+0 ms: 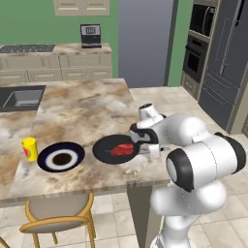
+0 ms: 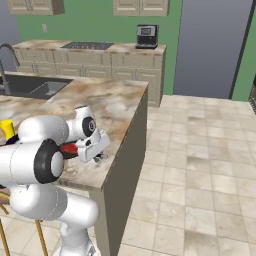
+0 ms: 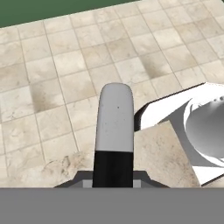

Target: Pick up the pan with the steak in it and place it on the dining table. Then place the steak on the plate.

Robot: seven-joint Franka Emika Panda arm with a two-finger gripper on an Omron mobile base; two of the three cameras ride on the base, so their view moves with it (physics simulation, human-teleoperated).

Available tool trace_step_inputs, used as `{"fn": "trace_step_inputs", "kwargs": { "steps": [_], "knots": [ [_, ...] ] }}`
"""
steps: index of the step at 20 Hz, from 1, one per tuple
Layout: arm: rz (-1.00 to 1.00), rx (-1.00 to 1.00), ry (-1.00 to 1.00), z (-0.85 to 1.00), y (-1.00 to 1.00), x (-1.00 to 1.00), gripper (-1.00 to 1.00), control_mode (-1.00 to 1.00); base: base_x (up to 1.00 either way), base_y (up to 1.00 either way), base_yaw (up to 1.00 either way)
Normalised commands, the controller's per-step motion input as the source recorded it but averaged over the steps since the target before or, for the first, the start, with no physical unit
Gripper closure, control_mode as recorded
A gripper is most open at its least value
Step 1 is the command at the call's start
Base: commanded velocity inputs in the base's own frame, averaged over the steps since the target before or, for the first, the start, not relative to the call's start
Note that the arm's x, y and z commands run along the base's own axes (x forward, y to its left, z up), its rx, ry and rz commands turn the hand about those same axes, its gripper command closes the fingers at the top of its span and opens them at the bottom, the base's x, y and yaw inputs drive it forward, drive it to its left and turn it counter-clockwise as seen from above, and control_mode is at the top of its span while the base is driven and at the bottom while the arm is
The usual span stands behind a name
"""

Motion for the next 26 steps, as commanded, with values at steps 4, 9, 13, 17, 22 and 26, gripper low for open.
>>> {"fn": "trace_step_inputs", "kwargs": {
  "steps": [4,9,13,17,22,26],
  "knots": [
    [-0.02,-0.01,0.0,-0.26,0.39,0.34,1.0,-1.0,0.0,0.0,0.0],
    [0.0,0.0,0.0,-0.25,0.11,0.24,1.0,-1.0,0.0,0.0,0.0],
    [0.0,0.0,0.0,-0.03,0.0,0.04,1.0,-1.0,0.0,0.0,0.0],
    [0.0,0.0,-0.01,-0.09,0.01,0.14,1.0,-1.0,0.0,0.0,0.0],
    [-0.03,0.0,-0.05,-0.27,0.11,0.34,1.0,-1.0,0.0,0.0,0.0],
    [-0.04,0.0,-0.03,-0.15,0.12,0.22,1.0,-1.0,0.0,0.0,0.0]
  ]
}}
